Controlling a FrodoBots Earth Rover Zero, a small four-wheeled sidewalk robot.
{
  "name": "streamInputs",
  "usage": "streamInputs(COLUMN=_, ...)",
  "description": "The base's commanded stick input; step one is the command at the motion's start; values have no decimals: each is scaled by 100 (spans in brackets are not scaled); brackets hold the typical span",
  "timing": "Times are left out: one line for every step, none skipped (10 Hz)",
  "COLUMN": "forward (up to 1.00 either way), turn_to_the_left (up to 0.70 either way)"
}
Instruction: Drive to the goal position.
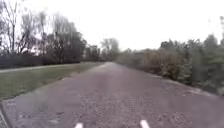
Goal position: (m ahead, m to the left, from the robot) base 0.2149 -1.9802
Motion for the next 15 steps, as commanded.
streamInputs(forward=70, turn_to_the_left=0)
streamInputs(forward=70, turn_to_the_left=0)
streamInputs(forward=70, turn_to_the_left=0)
streamInputs(forward=70, turn_to_the_left=0)
streamInputs(forward=70, turn_to_the_left=0)
streamInputs(forward=70, turn_to_the_left=0)
streamInputs(forward=70, turn_to_the_left=0)
streamInputs(forward=70, turn_to_the_left=0)
streamInputs(forward=70, turn_to_the_left=0)
streamInputs(forward=70, turn_to_the_left=0)
streamInputs(forward=70, turn_to_the_left=0)
streamInputs(forward=70, turn_to_the_left=0)
streamInputs(forward=70, turn_to_the_left=0)
streamInputs(forward=70, turn_to_the_left=0)
streamInputs(forward=70, turn_to_the_left=0)
